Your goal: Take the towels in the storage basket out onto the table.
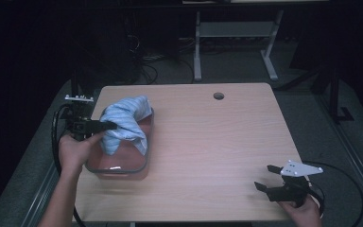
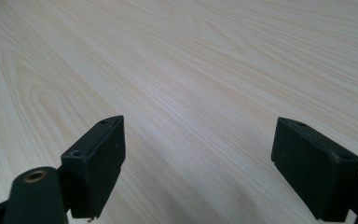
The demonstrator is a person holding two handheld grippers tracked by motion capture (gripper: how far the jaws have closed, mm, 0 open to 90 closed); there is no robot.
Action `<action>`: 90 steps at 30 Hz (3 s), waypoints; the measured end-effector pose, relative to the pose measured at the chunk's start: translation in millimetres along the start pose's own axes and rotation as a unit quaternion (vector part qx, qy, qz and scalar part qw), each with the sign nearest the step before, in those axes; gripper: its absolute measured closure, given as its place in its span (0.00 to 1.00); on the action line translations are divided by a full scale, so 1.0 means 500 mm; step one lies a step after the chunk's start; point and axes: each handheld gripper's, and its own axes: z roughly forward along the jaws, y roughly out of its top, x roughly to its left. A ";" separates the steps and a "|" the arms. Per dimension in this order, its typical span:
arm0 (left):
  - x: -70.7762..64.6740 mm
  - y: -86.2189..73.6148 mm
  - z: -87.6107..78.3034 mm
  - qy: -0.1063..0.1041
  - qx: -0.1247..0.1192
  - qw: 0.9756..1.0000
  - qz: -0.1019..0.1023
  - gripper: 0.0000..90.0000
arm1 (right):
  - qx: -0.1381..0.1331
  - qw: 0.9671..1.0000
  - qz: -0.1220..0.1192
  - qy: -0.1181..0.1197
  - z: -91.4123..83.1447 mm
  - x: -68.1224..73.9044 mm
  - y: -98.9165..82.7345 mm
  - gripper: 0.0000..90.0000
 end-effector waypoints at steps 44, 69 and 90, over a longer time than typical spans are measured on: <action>-0.168 0.112 0.038 -0.068 -0.010 0.995 0.072 0.82 | -0.002 1.000 -0.006 -0.020 -0.011 -0.010 -0.001 0.19; -0.215 0.122 0.109 -0.094 0.012 0.991 0.089 0.82 | -0.001 1.000 0.003 -0.030 -0.019 -0.015 -0.006 0.19; -0.263 0.124 0.164 -0.111 0.027 0.989 0.099 0.81 | -0.005 0.999 0.000 -0.033 -0.023 -0.018 -0.002 0.19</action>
